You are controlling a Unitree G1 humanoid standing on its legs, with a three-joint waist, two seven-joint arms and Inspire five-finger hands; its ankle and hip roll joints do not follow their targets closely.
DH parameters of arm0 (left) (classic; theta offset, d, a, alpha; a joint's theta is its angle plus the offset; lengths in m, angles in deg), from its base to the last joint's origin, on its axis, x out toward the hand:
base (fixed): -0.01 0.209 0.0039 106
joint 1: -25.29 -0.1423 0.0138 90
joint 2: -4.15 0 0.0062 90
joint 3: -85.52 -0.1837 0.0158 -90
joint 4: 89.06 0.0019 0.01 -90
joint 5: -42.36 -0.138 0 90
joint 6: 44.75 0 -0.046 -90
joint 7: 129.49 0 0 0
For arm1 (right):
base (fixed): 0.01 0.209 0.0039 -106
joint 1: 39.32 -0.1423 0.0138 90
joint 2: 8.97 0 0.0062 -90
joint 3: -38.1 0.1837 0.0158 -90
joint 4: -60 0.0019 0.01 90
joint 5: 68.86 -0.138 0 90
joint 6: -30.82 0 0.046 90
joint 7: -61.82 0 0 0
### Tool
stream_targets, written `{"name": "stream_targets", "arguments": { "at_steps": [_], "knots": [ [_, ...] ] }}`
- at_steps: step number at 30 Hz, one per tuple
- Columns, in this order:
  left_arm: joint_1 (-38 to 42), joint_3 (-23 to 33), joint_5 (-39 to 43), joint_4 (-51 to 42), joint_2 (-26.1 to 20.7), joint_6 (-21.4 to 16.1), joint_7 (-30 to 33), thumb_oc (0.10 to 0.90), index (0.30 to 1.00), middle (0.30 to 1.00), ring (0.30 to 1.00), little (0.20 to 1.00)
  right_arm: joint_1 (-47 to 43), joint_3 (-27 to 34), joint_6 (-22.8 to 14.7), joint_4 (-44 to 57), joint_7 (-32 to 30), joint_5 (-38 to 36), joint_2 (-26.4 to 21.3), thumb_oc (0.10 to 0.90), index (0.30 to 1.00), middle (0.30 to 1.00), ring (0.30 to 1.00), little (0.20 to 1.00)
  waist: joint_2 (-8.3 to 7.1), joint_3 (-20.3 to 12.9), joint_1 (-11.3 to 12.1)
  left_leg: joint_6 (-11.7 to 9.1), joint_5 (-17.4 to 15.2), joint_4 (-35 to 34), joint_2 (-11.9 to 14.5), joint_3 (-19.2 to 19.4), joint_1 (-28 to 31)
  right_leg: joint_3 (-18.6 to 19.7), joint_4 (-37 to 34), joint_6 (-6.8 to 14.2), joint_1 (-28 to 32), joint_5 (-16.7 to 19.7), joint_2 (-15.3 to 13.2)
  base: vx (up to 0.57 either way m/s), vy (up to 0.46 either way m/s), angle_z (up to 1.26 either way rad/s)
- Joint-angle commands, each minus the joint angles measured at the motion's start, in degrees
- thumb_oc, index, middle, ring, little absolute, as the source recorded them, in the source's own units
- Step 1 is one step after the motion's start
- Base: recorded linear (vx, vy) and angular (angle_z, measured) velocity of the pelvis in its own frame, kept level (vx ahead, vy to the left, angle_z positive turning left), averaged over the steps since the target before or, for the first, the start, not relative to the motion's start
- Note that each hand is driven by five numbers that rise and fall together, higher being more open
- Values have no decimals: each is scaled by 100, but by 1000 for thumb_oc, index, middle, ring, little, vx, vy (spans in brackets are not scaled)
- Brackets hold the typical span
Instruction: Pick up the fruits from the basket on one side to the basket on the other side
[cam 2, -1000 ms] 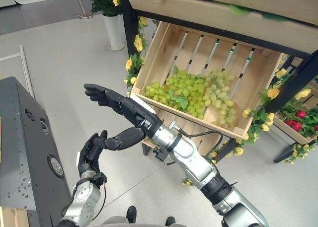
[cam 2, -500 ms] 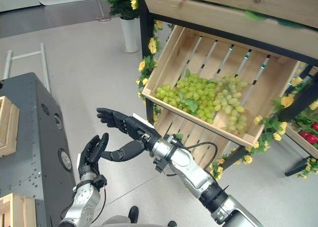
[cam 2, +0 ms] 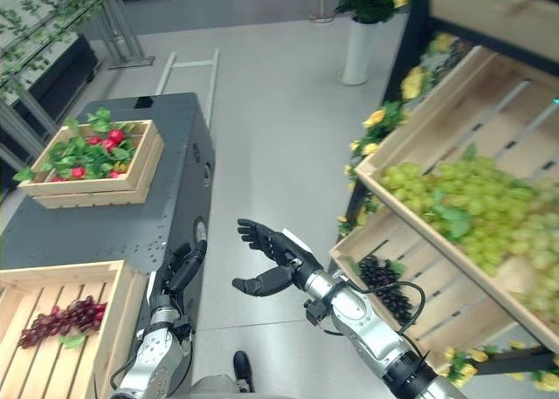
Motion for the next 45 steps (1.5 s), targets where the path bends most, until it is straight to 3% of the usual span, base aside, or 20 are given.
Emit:
{"name": "stream_targets", "arguments": {
  "at_steps": [1,6,8,9,11,12,14,15,16,17,18,19,20,22,24,31,40,43,45],
  "knots": [
    [161,-171,-463,-621,-143,-652,117,800,900,900,900,900,-374,420,-888,659,76,63,301,800,900,900,900,900,-157,0,251,-503,-778,29,101,-336,428,103,113,-480,-197,142,293,158,99,20],
    [19,-183,-511,-545,-116,-667,41,800,900,900,900,900,-373,443,-928,519,5,-89,372,800,900,900,900,900,-271,-63,473,-319,-977,10,-90,-554,493,-103,406,-385,-51,123,158,113,114,25],
    [80,-216,-588,-580,-221,-525,-155,800,900,900,900,900,-366,466,-1040,484,-202,-40,441,800,900,900,900,900,-241,-23,460,-86,-1038,10,-276,-715,513,-40,1770,-199,-365,524,-364,120,260,41],
    [130,-265,-630,-601,-311,-484,-290,800,900,900,900,900,-314,486,-1158,508,-263,-39,439,800,900,900,900,900,-192,44,389,44,-1081,32,-388,-825,531,220,2809,-124,-730,737,-684,99,249,55],
    [187,-340,-676,-592,-417,-437,-394,800,900,900,900,900,-212,497,-1274,541,-311,-33,393,800,900,900,900,900,-95,171,256,132,-1160,117,-445,-995,551,639,3697,-143,-1246,847,-802,53,113,67],
    [260,-389,-631,-497,-470,-359,-448,800,900,900,900,900,-205,483,-1289,495,-376,-81,368,800,900,900,900,900,-54,242,112,130,-1151,129,-459,-1228,574,1129,3674,-206,-1600,744,-509,42,-42,64],
    [374,-428,-535,-423,-532,-169,-622,800,900,900,900,900,-169,459,-1244,513,-606,-97,363,800,900,900,900,900,-59,298,-135,111,-1177,120,-497,-1552,679,1709,3175,-193,-1981,804,-62,79,-149,87],
    [502,-446,-495,-347,-552,-75,-736,800,900,900,900,900,-165,449,-1276,481,-681,-110,365,800,900,900,900,900,-58,297,-255,102,-1176,131,-473,-1678,675,1936,2572,-251,-2105,966,104,73,-149,101],
    [516,-448,-489,-337,-553,-70,-746,800,900,900,900,900,-166,447,-1279,475,-681,-114,366,800,900,900,900,900,-55,300,-269,98,-1182,130,-467,-1694,685,1956,2501,-250,-2101,982,122,86,-333,112],
    [828,-614,-502,-255,-534,-2,-995,800,900,900,900,900,-265,465,-1315,406,-969,-91,362,800,900,900,900,900,-74,267,-493,52,-1308,120,-461,-2122,734,2799,1186,-239,-2270,1084,514,81,-284,102],
    [893,-684,-540,-227,-510,-11,-1102,800,900,900,900,900,-288,503,-1340,363,-1074,-73,348,800,900,900,900,900,-85,256,-562,64,-1356,118,-484,-2268,750,3079,887,-247,-2237,1081,627,122,-381,153],
    [1039,-879,-610,-154,-462,-87,-1435,800,900,900,900,900,-321,653,-1382,198,-1251,-4,351,800,900,900,900,900,-117,172,-694,110,-1474,181,-573,-2659,698,3663,668,-300,-2171,883,876,110,-226,194],
    [1058,-996,-706,-152,-420,-160,-1631,800,900,900,900,900,-368,771,-1288,90,-1243,-19,377,800,900,900,900,900,-139,103,-703,92,-1452,241,-577,-2779,635,3709,712,-330,-2055,749,923,137,-259,229],
    [986,-1126,-635,-461,-485,-420,-1989,800,900,900,900,900,-517,897,-1186,91,-1039,-165,392,800,900,900,900,900,-170,77,-618,-32,-1408,252,-430,-2576,675,3264,532,-275,-1786,770,729,141,-198,200],
    [938,-1052,-634,-524,-535,-528,-2109,800,900,900,900,900,-444,997,-1249,91,-997,-241,274,800,900,900,900,900,-187,1,-624,-68,-1441,252,-371,-2519,733,3342,248,-371,-1522,731,793,133,-110,115],
    [1017,-940,-867,-327,-484,-495,-1669,800,900,900,900,900,-507,1176,-1163,-108,-1085,-345,360,800,900,900,900,900,-243,-216,-493,-171,-1421,242,-360,-2486,705,3188,-509,-534,-840,704,850,90,-75,1],
    [704,-836,-1107,-428,-463,-567,-1431,800,900,900,900,900,-426,1192,-1001,44,-949,-312,435,800,900,900,900,900,-239,-244,-381,-258,-1591,795,-314,-2423,491,2987,-387,-675,-786,525,812,44,-45,-20],
    [659,-804,-1146,-540,-488,-562,-1287,800,900,900,900,900,-366,1125,-992,63,-1152,-209,475,800,900,900,900,900,-237,-232,-310,-322,-1278,465,-216,-2477,467,2893,-488,-748,-696,522,887,9,-44,24],
    [938,-825,-1081,-529,-484,-505,-1412,800,900,900,900,900,-391,1214,-1096,17,-1533,141,370,800,900,900,900,900,-266,-250,-403,-409,-1237,581,17,-1724,306,2631,-509,-755,-748,444,831,-90,24,40]
  ]
}}
